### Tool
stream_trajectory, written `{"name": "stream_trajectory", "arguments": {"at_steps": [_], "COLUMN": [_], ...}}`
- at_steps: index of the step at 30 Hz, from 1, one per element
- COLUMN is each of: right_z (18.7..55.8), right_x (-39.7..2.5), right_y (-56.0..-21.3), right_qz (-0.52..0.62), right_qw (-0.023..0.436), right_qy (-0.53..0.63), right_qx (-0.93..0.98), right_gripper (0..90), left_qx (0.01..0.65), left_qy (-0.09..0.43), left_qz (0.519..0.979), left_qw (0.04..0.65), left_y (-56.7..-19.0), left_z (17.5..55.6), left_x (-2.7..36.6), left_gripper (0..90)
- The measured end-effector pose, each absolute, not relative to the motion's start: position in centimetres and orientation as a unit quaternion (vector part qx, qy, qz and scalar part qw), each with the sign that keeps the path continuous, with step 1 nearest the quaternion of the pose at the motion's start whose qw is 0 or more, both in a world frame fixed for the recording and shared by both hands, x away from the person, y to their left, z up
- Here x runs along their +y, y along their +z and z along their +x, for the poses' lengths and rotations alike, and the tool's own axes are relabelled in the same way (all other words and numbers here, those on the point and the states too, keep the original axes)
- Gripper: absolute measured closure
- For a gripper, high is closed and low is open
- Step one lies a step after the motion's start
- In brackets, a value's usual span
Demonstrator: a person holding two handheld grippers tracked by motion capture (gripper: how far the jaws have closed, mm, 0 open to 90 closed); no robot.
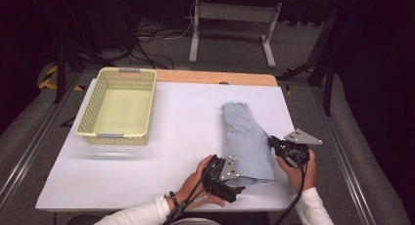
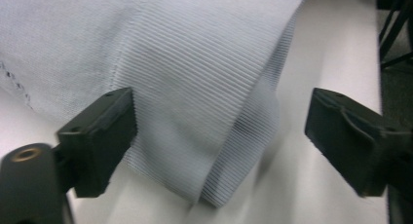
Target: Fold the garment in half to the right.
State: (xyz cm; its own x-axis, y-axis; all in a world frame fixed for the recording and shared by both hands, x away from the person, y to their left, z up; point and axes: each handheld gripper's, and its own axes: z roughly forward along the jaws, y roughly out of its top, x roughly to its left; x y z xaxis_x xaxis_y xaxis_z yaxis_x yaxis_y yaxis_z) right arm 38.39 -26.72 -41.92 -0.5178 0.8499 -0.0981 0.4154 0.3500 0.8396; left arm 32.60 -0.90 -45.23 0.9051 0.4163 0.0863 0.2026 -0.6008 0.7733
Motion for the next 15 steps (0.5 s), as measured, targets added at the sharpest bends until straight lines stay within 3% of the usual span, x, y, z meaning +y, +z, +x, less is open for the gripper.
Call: {"name": "stream_trajectory", "arguments": {"at_steps": [5, 9, 11, 15], "right_z": [39.2, 39.6, 39.7, 39.6], "right_x": [-26.5, -26.3, -26.3, -26.0], "right_y": [-43.0, -43.6, -43.7, -43.4], "right_qz": [0.414, 0.417, 0.418, 0.409], "right_qw": [0.266, 0.275, 0.274, 0.278], "right_qy": [0.382, 0.349, 0.349, 0.364], "right_qx": [0.783, 0.793, 0.793, 0.789], "right_gripper": [80.4, 68.6, 62.8, 56.7], "left_qx": [0.187, 0.184, 0.181, 0.161], "left_qy": [0.135, 0.135, 0.124, 0.115], "left_qz": [0.885, 0.887, 0.89, 0.897], "left_qw": [0.405, 0.402, 0.4, 0.395], "left_y": [-45.4, -45.5, -45.6, -45.4], "left_z": [33.5, 33.8, 33.7, 33.0], "left_x": [-0.5, -0.2, -0.2, 0.0], "left_gripper": [31.9, 38.2, 35.0, 15.8]}}
